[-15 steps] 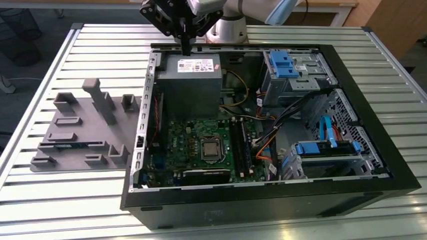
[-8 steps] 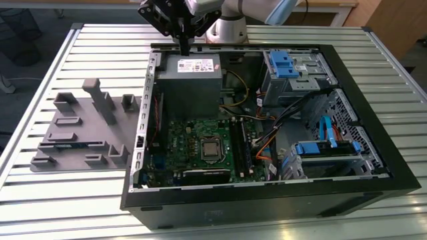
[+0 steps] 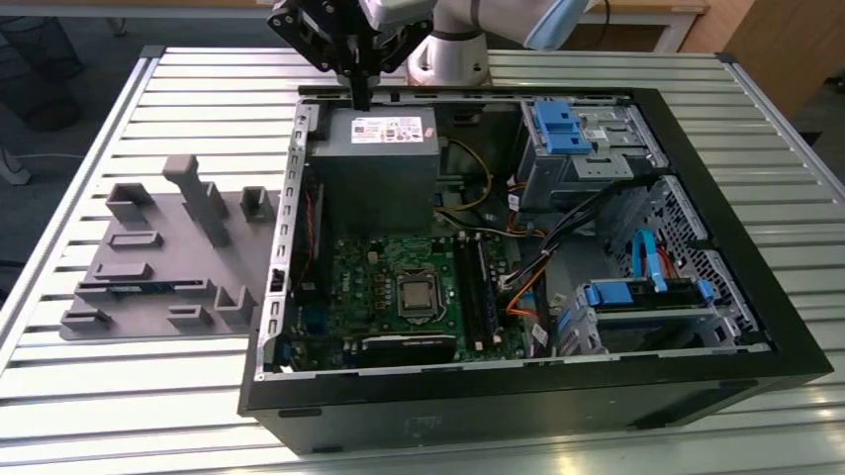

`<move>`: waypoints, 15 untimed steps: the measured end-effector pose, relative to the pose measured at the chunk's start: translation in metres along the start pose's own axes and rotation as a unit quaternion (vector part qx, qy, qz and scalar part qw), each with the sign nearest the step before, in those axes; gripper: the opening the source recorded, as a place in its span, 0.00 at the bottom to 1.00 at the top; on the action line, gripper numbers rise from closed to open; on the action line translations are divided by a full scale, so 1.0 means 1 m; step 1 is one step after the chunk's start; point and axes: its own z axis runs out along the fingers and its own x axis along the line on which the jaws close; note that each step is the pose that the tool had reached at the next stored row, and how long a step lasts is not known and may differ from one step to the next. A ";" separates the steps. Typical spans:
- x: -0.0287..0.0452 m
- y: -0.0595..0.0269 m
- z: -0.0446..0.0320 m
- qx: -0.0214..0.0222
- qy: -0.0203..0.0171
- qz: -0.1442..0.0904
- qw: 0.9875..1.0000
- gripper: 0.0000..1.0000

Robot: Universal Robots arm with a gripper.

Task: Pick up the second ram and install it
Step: 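Reach for the second ram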

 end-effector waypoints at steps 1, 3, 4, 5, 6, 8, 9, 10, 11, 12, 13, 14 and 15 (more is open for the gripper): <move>0.0005 0.0000 0.0000 0.000 0.000 0.000 1.000 0.11; 0.0014 -0.0001 0.0000 0.000 0.000 0.000 1.000 0.11; 0.0018 -0.0001 0.0000 0.000 0.000 0.000 1.000 0.11; 0.0023 -0.0002 0.0000 0.000 0.000 0.000 1.000 0.11; 0.0027 -0.0002 0.0000 0.000 0.000 0.000 1.000 0.11; 0.0035 -0.0003 0.0000 0.000 0.000 0.000 1.000 0.11; 0.0039 -0.0003 0.0000 0.000 0.000 0.000 1.000 0.11; 0.0043 -0.0003 0.0000 0.000 0.000 0.000 1.000 0.11; 0.0045 -0.0004 0.0000 0.000 0.000 0.000 1.000 0.11; 0.0048 -0.0004 0.0000 0.000 0.000 0.000 1.000 0.11; 0.0052 -0.0004 0.0000 0.000 0.000 0.000 1.000 0.11; 0.0055 -0.0004 0.0000 0.000 0.000 0.000 1.000 0.11; 0.0059 -0.0005 0.0000 0.000 0.000 0.000 1.000 0.11</move>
